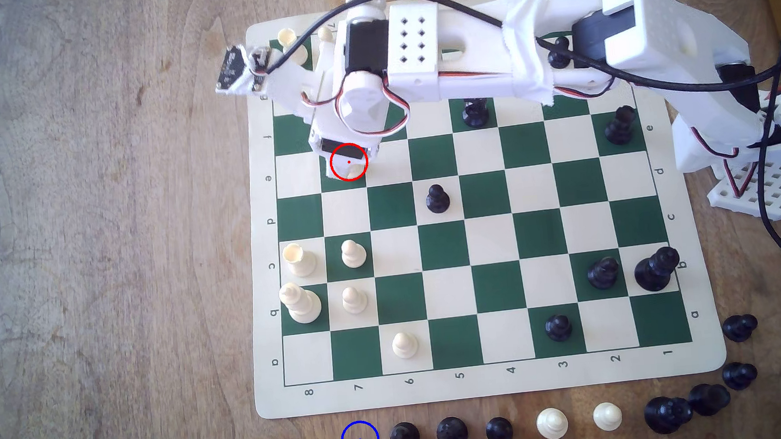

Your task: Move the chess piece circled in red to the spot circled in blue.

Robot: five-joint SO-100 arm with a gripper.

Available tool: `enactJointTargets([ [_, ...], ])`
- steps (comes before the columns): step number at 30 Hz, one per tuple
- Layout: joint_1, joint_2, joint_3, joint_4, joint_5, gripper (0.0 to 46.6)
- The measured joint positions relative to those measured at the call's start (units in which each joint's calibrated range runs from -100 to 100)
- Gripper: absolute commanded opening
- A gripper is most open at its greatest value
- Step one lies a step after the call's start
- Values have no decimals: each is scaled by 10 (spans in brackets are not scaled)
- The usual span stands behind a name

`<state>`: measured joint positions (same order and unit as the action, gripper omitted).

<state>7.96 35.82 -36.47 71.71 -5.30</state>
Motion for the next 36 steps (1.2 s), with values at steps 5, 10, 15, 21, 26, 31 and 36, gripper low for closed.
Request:
enactJointTargets([
  [5, -1, 1, 0, 0, 0, 140],
  [10, -1, 1, 0, 0, 0, 141],
  [15, -1, 1, 0, 0, 0, 137],
  [21, -1, 1, 0, 3, 0, 136],
  [26, -1, 4, 0, 3, 0, 117],
  [31, -1, 4, 0, 3, 0, 82],
  [36, -8, 4, 0, 3, 0, 42],
])
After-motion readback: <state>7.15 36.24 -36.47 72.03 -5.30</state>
